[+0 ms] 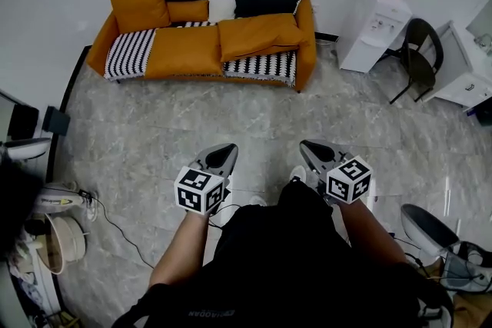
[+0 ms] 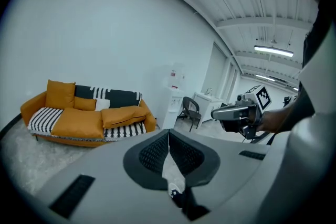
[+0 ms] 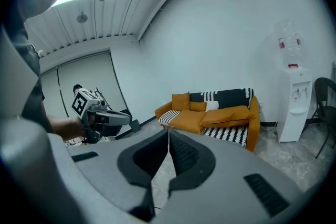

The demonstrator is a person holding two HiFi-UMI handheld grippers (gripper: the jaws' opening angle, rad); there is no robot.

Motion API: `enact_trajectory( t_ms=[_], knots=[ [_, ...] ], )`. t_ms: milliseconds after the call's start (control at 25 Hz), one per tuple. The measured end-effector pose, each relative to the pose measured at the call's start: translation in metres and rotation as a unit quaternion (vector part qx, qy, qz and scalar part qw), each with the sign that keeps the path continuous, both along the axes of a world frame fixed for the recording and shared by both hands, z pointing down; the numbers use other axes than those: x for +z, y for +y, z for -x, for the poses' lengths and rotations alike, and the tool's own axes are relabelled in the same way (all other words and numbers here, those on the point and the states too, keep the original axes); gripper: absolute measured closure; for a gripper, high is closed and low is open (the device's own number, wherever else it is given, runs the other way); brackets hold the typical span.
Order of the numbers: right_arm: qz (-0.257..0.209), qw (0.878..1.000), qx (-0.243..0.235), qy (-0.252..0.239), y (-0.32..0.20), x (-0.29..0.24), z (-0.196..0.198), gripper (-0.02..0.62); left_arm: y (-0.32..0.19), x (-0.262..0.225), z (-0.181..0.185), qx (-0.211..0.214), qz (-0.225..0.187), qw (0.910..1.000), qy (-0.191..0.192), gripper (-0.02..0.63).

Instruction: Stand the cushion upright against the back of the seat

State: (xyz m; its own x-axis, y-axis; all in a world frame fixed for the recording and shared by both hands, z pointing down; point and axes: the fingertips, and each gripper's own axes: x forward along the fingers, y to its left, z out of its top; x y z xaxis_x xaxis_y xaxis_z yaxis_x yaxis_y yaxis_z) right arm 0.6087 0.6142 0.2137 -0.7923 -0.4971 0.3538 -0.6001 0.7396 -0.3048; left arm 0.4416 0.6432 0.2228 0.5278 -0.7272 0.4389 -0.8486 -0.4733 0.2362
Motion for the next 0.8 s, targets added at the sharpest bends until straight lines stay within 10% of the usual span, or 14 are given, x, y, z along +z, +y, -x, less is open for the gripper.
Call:
enact_trajectory(
  t_ms=[800],
  knots=[
    [0.033, 0.999, 0.002, -0.021, -0.11, 0.023, 0.037, 0.558, -0.083, 0.016, 0.038, -0.021, 0.033, 0.999, -0.021, 0.589]
  ],
)
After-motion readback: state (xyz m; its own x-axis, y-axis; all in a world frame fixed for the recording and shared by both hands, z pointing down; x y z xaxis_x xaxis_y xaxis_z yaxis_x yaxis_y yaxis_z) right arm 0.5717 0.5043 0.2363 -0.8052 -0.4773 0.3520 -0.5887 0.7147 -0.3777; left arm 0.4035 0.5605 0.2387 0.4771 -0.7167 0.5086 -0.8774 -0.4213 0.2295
